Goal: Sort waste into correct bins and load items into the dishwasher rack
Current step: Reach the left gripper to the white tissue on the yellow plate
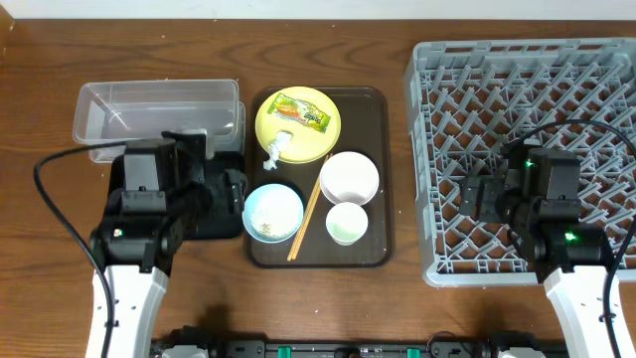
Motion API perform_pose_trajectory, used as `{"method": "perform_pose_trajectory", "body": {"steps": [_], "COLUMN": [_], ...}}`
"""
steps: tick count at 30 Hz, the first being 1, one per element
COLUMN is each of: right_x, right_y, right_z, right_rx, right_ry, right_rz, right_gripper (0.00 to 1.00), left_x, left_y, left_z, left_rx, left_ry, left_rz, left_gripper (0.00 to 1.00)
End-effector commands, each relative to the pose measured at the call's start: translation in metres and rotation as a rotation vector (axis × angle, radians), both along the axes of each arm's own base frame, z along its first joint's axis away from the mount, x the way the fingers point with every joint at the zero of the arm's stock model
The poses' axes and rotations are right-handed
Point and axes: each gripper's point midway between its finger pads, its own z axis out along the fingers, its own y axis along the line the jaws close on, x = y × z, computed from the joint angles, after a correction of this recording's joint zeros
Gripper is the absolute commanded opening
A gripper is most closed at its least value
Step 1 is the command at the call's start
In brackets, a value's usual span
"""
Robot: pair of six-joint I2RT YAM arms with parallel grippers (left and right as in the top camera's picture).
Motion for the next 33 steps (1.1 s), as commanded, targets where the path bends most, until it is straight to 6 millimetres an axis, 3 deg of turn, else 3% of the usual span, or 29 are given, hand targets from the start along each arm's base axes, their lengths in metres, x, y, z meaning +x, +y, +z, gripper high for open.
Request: {"method": "perform_pose_trajectory", "body": {"steps": [1, 9, 13, 22, 29, 33], "right_x": [0.003, 0.002, 0.002, 0.002, 0.002, 0.002], "right_y": [0.006, 0.006, 0.006, 0.006, 0.006, 0.006], "right_z": [0.008, 0.006, 0.006, 0.006, 0.006, 0.006], "right_rx": [0.01, 0.01, 0.01, 0.009, 0.009, 0.009], "right_ry": [-0.017, -0.008, -0.007, -0.006, -0.006, -0.006], "right_rz": [0.016, 0.016, 0.016, 0.016, 0.016, 0.016], "right_gripper": [0.99, 0.99, 0.99, 0.99, 0.99, 0.99], "left_x": [0.022, 0.081, 0.106, 0.132, 0.14, 0.137], "left_y": [-0.005, -0.01, -0.032, -0.071, -0.075, -0.074], "left_z": [0.016, 0.013, -0.003, -0.082, -0.137, -0.156], "left_rx": [-0.024, 0.084, 0.207, 0.309, 0.319, 0.325], "left_ry": [-0.032, -0.037, -0.064, 0.027, 0.112, 0.154], "left_rz": [-0.01, -0.065, -0.179, -0.277, -0.294, -0.3], "left_gripper": [0.78, 0.78, 0.78, 0.78, 0.77, 0.76]}}
